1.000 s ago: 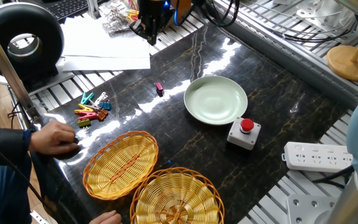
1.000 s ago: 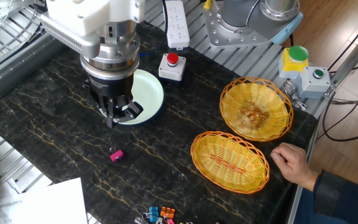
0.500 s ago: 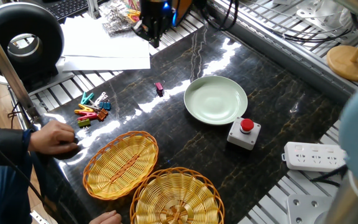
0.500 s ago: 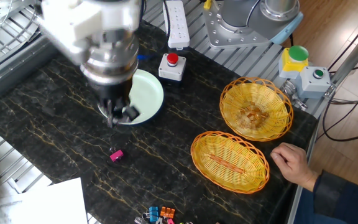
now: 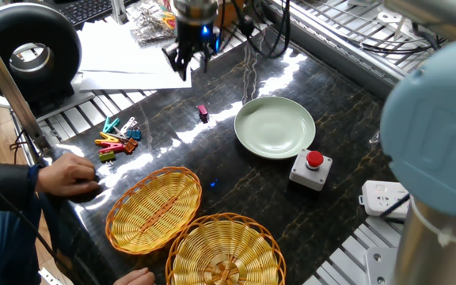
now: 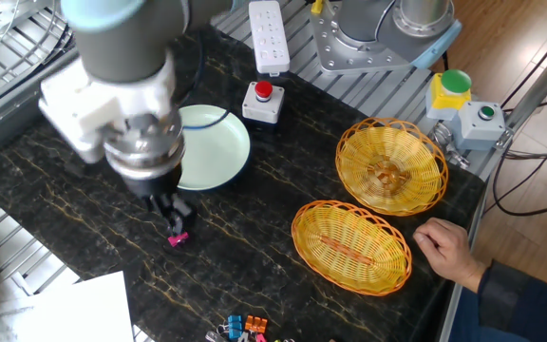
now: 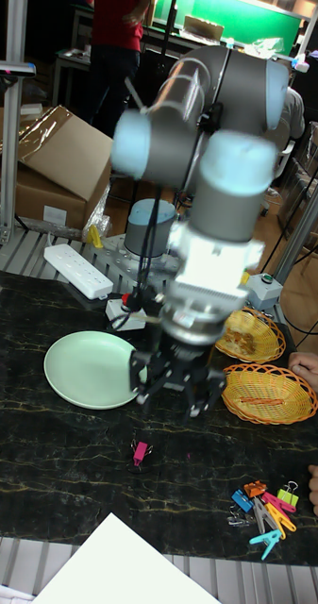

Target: Use a clamp

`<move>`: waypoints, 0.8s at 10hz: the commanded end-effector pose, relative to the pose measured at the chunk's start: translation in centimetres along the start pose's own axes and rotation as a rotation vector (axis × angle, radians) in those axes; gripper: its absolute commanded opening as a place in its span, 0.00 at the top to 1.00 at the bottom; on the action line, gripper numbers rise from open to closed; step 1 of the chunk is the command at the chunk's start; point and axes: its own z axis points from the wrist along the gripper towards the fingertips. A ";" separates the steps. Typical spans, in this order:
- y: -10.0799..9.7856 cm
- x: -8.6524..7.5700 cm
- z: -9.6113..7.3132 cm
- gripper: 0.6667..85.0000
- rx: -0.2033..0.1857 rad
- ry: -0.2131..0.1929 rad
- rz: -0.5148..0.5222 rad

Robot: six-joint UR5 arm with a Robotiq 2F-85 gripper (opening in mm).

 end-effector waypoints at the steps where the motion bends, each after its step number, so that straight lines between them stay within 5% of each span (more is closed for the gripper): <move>1: -1.4 -0.8 4.5 0.32 -0.020 -0.032 0.066; 2: -2.5 -0.2 5.0 0.32 0.015 -0.015 0.058; 6: -2.9 1.4 5.7 0.33 0.014 0.027 0.115; 8: -3.1 1.8 4.2 0.38 0.033 0.048 0.123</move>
